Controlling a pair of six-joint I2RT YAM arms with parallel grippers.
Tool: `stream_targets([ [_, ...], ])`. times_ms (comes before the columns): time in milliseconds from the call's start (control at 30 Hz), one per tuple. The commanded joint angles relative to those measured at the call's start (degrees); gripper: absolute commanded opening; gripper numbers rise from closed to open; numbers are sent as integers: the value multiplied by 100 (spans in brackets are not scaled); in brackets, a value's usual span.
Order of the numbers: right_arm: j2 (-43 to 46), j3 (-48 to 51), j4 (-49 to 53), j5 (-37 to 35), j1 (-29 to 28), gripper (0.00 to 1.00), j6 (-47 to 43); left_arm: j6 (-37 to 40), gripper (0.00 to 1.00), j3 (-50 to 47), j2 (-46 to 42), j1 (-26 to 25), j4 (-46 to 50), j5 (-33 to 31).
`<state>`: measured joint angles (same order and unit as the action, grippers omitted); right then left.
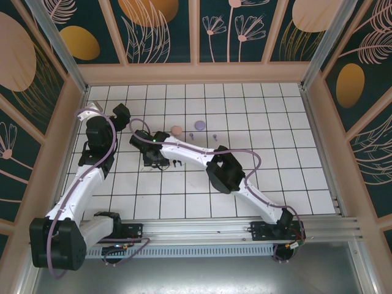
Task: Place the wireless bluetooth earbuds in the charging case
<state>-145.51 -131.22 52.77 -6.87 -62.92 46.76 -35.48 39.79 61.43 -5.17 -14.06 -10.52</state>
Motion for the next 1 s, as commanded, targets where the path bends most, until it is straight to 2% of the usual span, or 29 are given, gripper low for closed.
stream_targets([
  [0,-223,-110,564,-104,-72,54,-641,-81,91,-29,-118,42,-279,94],
  [67,-219,-136,594,-120,-72,61,-621,-81,91,-47,-116,42,-283,94],
  [167,-214,-142,518,-42,-46,65,-368,-116,91,-59,-109,42,-302,94],
  [500,-274,44,219,274,86,64,762,-186,92,-77,-88,42,-352,121],
  [733,-302,17,106,322,86,56,739,-202,94,-59,-87,42,-348,147],
  [967,-196,-10,-8,347,43,42,498,-217,95,-56,-104,42,-341,255],
])
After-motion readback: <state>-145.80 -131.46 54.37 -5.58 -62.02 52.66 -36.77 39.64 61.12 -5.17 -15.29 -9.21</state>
